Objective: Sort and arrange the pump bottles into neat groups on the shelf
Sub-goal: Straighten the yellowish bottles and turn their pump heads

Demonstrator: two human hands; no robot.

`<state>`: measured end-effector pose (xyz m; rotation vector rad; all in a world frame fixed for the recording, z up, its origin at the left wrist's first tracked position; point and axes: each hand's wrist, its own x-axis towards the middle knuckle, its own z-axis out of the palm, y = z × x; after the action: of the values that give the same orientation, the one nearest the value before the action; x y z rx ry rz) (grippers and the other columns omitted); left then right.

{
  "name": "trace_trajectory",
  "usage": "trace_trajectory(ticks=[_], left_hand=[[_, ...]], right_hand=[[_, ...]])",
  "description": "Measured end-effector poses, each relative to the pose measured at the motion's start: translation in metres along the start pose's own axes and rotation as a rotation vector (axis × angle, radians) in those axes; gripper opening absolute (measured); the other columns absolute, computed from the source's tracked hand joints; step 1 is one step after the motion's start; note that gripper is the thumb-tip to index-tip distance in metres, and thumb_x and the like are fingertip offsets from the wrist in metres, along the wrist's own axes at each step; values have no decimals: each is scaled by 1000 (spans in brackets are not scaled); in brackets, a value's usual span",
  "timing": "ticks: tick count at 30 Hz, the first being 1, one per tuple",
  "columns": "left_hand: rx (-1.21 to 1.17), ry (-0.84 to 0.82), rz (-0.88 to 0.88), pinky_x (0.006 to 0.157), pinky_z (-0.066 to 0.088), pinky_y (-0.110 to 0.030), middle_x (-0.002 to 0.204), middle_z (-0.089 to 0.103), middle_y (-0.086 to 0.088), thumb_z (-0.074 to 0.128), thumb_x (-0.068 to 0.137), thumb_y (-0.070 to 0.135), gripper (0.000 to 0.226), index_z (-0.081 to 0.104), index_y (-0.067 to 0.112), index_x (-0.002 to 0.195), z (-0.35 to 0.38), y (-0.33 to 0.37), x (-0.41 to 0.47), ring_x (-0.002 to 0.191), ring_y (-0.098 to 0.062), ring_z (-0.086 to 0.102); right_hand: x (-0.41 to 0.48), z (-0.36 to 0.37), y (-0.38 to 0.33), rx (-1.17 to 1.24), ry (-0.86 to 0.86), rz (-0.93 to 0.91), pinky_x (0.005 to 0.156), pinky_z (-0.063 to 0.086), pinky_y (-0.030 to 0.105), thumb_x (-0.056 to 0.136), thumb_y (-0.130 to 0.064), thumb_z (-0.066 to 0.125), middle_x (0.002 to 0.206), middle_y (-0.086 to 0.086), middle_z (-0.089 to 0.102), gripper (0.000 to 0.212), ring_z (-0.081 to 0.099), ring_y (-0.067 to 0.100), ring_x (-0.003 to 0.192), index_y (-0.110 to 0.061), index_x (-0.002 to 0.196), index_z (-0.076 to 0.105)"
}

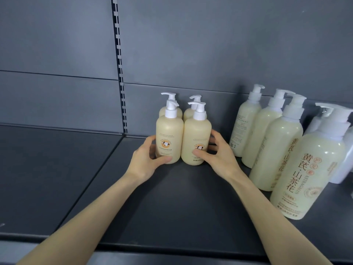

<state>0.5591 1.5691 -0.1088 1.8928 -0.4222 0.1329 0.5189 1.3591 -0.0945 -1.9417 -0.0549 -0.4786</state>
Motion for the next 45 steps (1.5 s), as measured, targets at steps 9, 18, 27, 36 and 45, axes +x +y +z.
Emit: trace_trajectory(ticks=[9,18,27,36,45], left_hand=[[95,36,-12,71,42,-7,101,66,-1,78,75,26,59,51,19,127,1,-2,2,90,-9,62],[127,44,-38,67,40,-6,103,65,-1,78,75,28,56,51,19,123,1,3,-1,87,-7,59],[152,37,-54,69,40,-7,107,66,-1,78,74,29,59,49,17,125,1,5,-2,89,-8,60],[201,22,-101,83,42,-22,116,59,-4,79,73,30,56,54,10,119,2,8,-3,100,-14,57],[516,-102,-34,92,45,-33,113,58,0,67,82,38,30,61,18,104,-14,27,-25,106,-18,55]], right_hand=[[0,1,3,20,12,-18,84,46,18,75,-15,78,115,-10,61,71,58,3,103,-33,133,41],[-2,1,1,28,27,-29,74,45,12,75,-17,78,115,-5,61,73,59,7,98,-28,137,41],[-4,-1,-4,-7,18,-27,79,46,17,76,-19,77,114,-8,59,73,59,7,97,-25,138,40],[-6,-2,-12,-70,4,31,86,49,27,77,-20,77,114,-2,61,71,60,12,97,-22,137,40],[-26,-32,-48,-429,-29,85,98,42,32,82,-30,71,135,9,49,63,51,23,118,-11,135,43]])
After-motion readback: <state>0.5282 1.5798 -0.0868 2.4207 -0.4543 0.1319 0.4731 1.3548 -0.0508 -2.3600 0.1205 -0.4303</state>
